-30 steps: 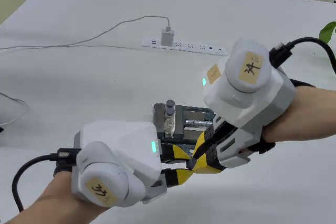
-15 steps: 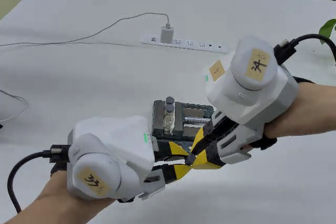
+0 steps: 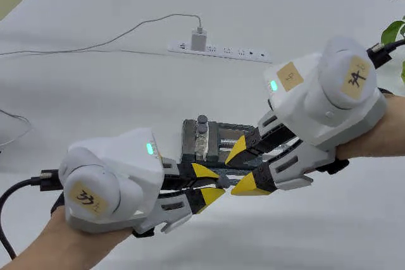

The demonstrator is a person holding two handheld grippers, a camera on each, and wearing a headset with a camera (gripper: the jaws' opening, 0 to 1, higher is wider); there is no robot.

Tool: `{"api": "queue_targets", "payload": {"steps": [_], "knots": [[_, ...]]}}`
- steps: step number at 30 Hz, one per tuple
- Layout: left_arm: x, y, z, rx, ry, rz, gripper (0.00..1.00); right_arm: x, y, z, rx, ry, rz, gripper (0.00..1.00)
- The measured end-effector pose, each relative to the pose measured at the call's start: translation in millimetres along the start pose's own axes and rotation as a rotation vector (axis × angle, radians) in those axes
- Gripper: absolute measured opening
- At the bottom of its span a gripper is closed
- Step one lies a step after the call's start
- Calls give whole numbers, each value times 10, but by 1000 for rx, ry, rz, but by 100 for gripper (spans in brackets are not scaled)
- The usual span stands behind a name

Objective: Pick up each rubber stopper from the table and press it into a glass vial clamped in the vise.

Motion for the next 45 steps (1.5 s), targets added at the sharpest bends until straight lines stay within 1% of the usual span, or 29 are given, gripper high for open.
{"api": "queue_targets", "payload": {"steps": [1,4,7,8,9,17,25,30,33,38,45], "knots": [[-2,-11,-1,6,-2,-3,3,-12,1,-5,-2,-13,-4,14],[-8,-36,-3,18,-9,-14,3,-21,9,-7,-15,-28,-6,13],[-16,-52,-4,23,-16,-16,3,-2,24,-2,-27,-20,-31,13],[-35,-57,-9,25,-28,-37,3,10,28,2,-29,-14,-40,12],[-37,-54,-10,24,-27,-29,3,14,29,3,-29,-13,-44,11],[-31,-48,-5,27,-22,-22,3,7,34,13,-36,-21,-47,10],[-47,-64,14,35,-26,-26,3,10,48,37,-44,-19,-47,9],[-36,-76,18,39,-25,-29,3,17,59,40,-51,-13,-50,9],[-47,-85,18,44,-34,-43,3,20,65,41,-54,-8,-56,9],[-42,-87,12,43,-37,-49,3,7,63,32,-55,-9,-65,8],[-62,-82,15,41,-50,-67,3,7,51,13,-47,0,-78,8]]}}
Point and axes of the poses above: the centre of the closed fingertips' face, and the gripper's own axes: z roughly forward along the fingers, y roughly to its left, x roughly out of its underside, the point moved 4 cm from there along -z, roughly backward along the fingers, and after that the axes turned 10 degrees about -z, right-handed, at the moved point
